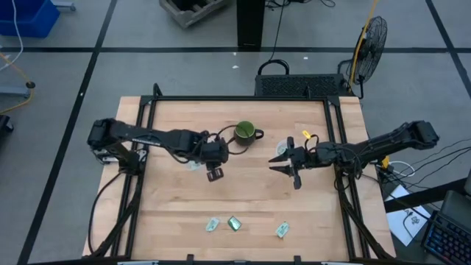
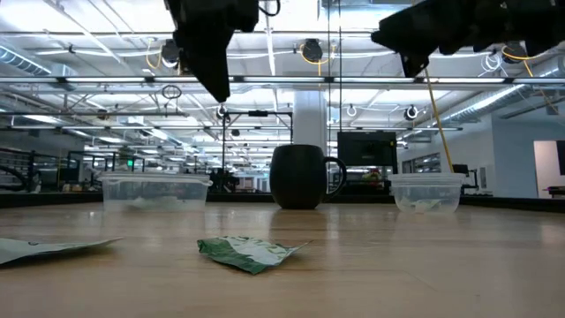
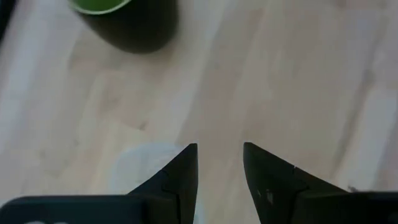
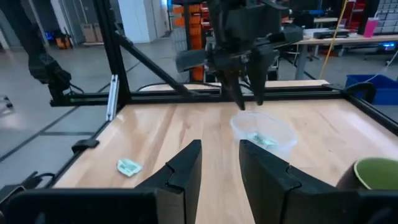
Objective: Pick and place Stevia / Truvia into bins
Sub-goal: Put the green stevia packet into the right transparent container, then put the green stevia packet into the left transparent container
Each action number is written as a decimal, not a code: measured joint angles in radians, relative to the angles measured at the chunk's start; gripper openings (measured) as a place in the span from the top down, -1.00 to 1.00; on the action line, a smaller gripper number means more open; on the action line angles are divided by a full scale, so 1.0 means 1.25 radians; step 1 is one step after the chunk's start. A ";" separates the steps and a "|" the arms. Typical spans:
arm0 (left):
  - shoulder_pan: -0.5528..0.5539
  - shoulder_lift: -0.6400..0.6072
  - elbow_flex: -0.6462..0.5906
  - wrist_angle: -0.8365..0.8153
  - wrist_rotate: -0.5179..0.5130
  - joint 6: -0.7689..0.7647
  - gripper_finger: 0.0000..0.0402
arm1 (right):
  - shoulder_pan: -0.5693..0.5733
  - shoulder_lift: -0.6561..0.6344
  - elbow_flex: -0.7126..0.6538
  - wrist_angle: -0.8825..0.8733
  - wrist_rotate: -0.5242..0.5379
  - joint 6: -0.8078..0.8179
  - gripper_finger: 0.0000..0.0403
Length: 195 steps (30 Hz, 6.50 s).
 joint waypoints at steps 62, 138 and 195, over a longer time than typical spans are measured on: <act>-0.377 0.001 -0.004 -0.016 -0.166 -0.341 0.35 | 0.454 0.493 0.168 -0.276 0.009 0.042 0.08; -0.372 0.001 -0.004 -0.014 -0.194 -0.243 0.34 | -0.033 0.041 0.072 -0.750 0.385 0.257 0.84; -0.523 -0.267 -0.438 0.450 -0.205 -0.494 0.35 | 0.216 0.318 0.187 -0.116 0.251 -0.019 0.41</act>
